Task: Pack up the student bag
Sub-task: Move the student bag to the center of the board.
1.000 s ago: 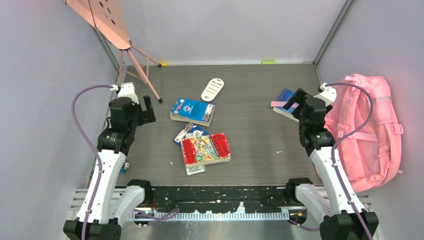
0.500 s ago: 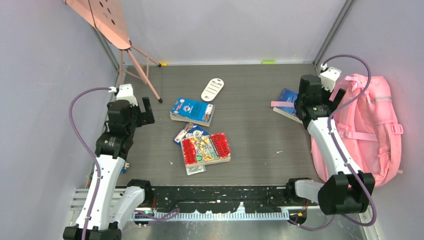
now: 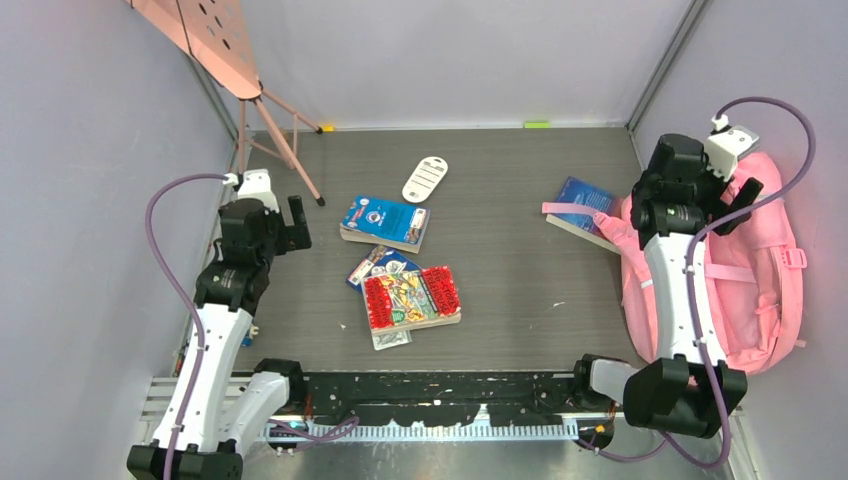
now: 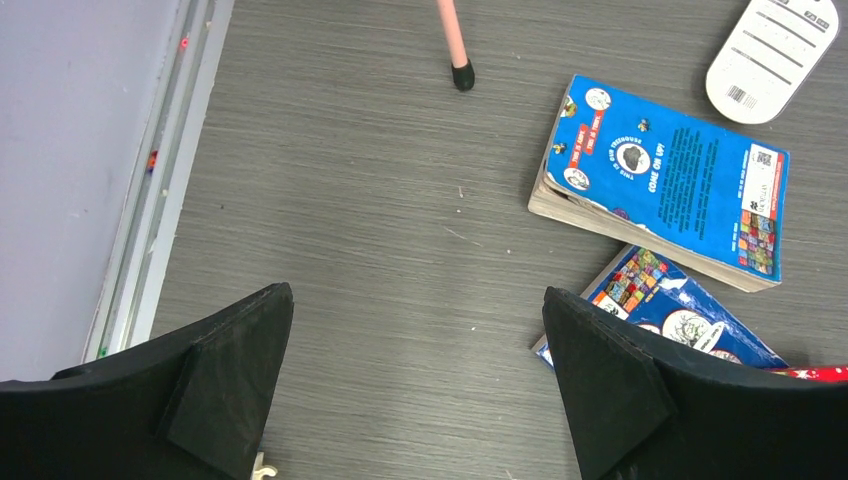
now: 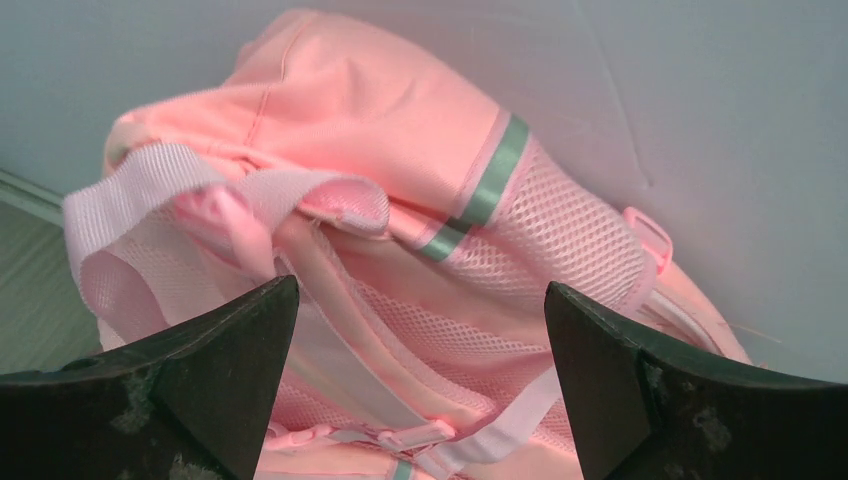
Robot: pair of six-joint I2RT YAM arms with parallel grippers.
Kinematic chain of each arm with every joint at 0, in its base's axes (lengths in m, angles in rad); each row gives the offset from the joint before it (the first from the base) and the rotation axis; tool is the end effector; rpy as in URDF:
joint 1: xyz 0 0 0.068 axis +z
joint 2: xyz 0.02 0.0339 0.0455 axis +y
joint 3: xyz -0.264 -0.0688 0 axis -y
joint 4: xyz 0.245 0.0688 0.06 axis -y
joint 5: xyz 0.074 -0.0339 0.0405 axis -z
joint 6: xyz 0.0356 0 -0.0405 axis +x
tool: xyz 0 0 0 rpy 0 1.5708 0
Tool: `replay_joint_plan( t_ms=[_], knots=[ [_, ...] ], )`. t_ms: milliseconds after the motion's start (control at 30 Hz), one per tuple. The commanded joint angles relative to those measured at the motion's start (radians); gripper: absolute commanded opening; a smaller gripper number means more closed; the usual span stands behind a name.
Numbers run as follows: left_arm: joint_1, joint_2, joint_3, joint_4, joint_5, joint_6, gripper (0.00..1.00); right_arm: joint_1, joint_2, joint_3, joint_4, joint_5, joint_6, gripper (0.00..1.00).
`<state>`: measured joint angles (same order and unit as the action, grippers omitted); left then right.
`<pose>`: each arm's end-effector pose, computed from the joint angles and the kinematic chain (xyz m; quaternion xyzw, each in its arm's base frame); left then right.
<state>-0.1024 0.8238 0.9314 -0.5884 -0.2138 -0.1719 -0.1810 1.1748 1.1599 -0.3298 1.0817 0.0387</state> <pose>0.1741 -0.0103 0.3429 -0.0848 0.8478 0.0199 0.5231 0.2397 -0.0758 0.3828 0.3713 0.6645 -0.4551 0.4621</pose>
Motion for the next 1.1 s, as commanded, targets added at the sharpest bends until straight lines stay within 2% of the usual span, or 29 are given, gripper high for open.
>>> replay_joint_plan(
  t_ms=[0, 100, 200, 500, 767, 900, 967, 1033, 1067],
  knots=[
    [0.005, 0.019, 0.003, 0.032, 0.014, 0.015, 1.0, -0.001, -0.052, 0.068, -0.008, 0.062, -0.027, 1.0],
    [0.005, 0.024, -0.001, 0.027, 0.016, 0.02, 1.0, -0.004, -0.099, 0.035, -0.009, 0.104, -0.016, 1.0],
    [0.005, 0.024, -0.009, 0.032, 0.017, 0.022, 1.0, -0.039, -0.131, -0.002, 0.012, 0.049, 0.004, 1.0],
    [0.004, 0.04, -0.014, 0.036, 0.02, 0.025, 1.0, -0.092, -0.088, 0.001, 0.03, 0.077, -0.024, 1.0],
    [0.005, 0.064, -0.016, 0.042, 0.052, 0.018, 1.0, -0.234, 0.021, 0.037, -0.048, -0.051, 0.07, 1.0],
    [0.005, 0.061, -0.016, 0.039, 0.048, 0.017, 1.0, -0.266, 0.058, 0.055, -0.079, -0.103, 0.101, 0.99],
    [0.005, 0.051, -0.018, 0.04, 0.045, 0.018, 1.0, -0.267, 0.055, 0.051, -0.078, -0.131, 0.113, 0.96],
    [0.004, 0.043, -0.022, 0.042, 0.038, 0.018, 1.0, -0.272, 0.047, 0.044, -0.067, -0.159, 0.12, 0.88],
    [0.005, 0.038, -0.024, 0.045, 0.036, 0.02, 1.0, -0.277, 0.048, 0.045, -0.065, -0.174, 0.122, 0.8]
  ],
)
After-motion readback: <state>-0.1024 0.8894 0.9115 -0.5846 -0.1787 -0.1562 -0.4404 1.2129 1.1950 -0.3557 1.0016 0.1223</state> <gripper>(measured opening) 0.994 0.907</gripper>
